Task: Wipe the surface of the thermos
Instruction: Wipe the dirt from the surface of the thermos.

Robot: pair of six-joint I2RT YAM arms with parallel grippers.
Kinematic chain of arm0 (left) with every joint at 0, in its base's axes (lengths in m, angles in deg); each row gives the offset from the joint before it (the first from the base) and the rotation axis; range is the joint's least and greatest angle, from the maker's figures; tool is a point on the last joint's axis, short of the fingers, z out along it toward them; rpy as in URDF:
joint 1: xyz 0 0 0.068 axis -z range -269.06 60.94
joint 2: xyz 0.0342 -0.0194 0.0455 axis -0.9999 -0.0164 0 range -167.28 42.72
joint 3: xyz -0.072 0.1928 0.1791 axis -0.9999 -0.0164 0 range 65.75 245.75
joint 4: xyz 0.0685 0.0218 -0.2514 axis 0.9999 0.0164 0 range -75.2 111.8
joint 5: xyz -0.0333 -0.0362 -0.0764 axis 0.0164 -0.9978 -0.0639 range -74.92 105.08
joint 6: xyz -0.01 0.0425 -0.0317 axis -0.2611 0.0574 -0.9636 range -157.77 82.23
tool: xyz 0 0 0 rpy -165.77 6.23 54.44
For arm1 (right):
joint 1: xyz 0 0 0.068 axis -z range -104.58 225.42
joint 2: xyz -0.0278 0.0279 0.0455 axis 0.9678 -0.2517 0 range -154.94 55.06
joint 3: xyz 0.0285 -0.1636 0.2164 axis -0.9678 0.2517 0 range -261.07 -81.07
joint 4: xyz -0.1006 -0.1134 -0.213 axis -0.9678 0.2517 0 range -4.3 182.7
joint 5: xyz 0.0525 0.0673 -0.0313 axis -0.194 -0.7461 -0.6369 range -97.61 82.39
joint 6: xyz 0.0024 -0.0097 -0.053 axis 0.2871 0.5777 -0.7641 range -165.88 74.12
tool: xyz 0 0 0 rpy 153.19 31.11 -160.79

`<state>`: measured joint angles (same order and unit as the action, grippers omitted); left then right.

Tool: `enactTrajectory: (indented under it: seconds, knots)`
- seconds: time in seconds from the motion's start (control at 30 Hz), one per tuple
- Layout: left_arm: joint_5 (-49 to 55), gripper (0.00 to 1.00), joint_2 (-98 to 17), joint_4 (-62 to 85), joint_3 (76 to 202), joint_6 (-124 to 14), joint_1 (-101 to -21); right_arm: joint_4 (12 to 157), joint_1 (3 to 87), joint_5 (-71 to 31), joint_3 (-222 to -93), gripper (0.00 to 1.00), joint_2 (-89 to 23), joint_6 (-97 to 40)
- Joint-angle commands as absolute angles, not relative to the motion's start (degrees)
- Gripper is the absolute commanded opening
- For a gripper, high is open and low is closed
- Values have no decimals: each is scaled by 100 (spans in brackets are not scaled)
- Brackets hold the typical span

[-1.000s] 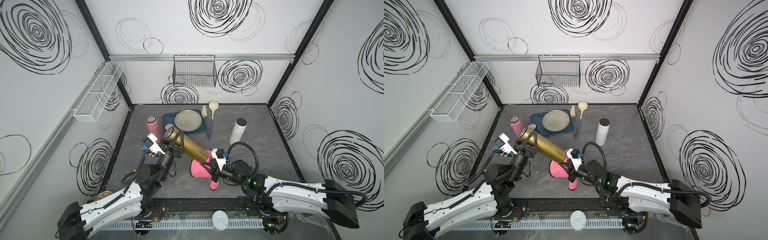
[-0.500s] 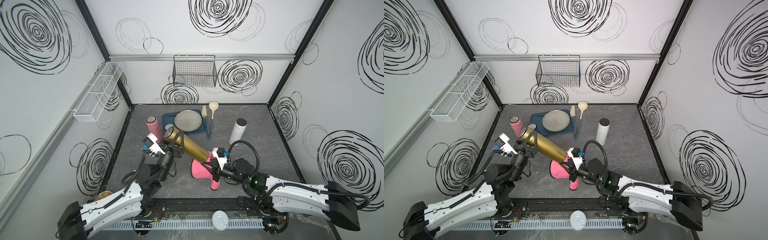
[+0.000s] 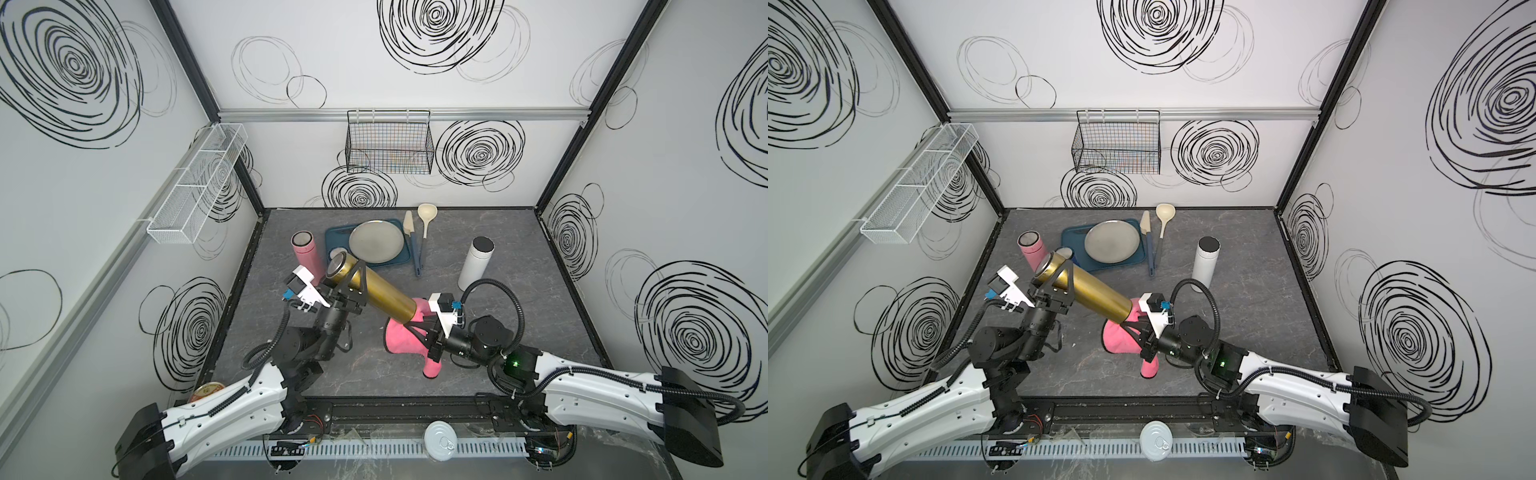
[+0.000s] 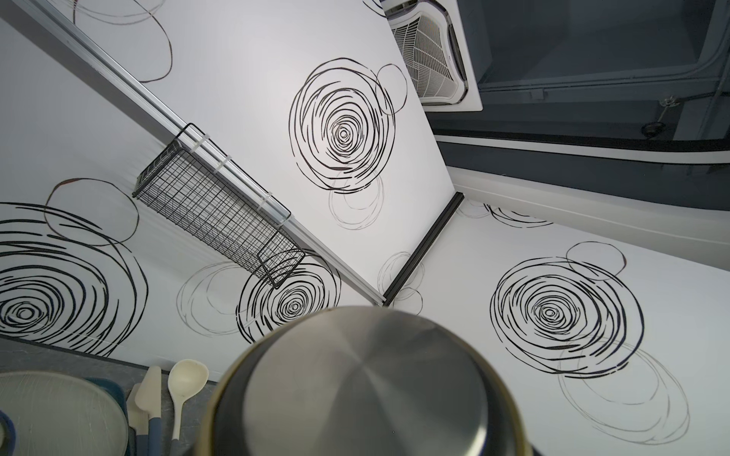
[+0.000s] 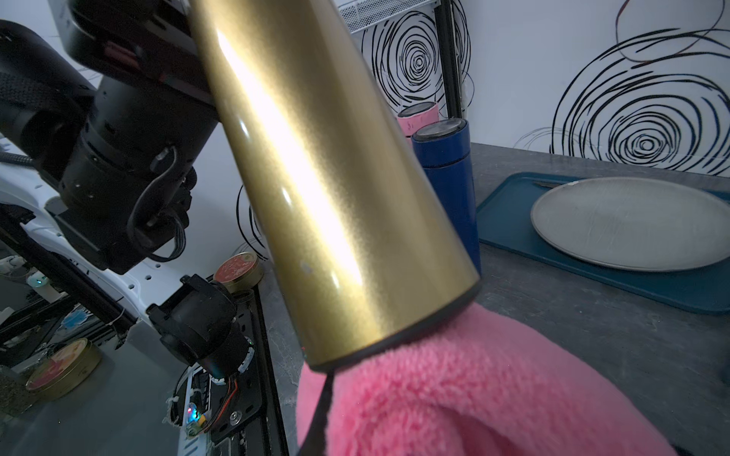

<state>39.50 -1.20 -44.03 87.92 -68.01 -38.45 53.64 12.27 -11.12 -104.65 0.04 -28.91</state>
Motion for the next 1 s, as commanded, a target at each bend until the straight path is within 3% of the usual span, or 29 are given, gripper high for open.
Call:
enactTrajectory:
  seconds: [0.0, 0.17, 0.27, 0.4, 0.53, 0.67, 0.8, 0.97]
  knots:
    - [3691, 0, -114, -4690, 8848, -6958, -3824, 4599, 1260, -1576, -10607, 0, -87, -2771]
    - [3695, 0, -148, -4690, 8846, -6917, -3826, 4948, 513, -984, -10827, 0, 120, -3297]
    - [3696, 0, -140, -4692, 8840, -6901, -3831, 4809, 781, -750, -10562, 0, 389, -3152]
    - [3731, 0, -134, -4692, 8851, -6871, -3832, 4820, 1437, -1159, -10428, 0, 390, -2642]
    - [3680, 0, -147, -4690, 8860, -6905, -3834, 4862, 1105, -1398, -10620, 0, 105, -2806]
    - [3704, 0, -218, -4690, 8877, -6884, -3827, 5057, 589, -978, -10819, 0, 144, -3162]
    - [3716, 0, -255, -4698, 8869, -6871, -3841, 4826, 970, -690, -10442, 0, 501, -2892]
    - [3740, 0, -249, -4699, 8887, -6829, -3842, 4804, 1397, -1118, -10364, 0, 485, -2567]
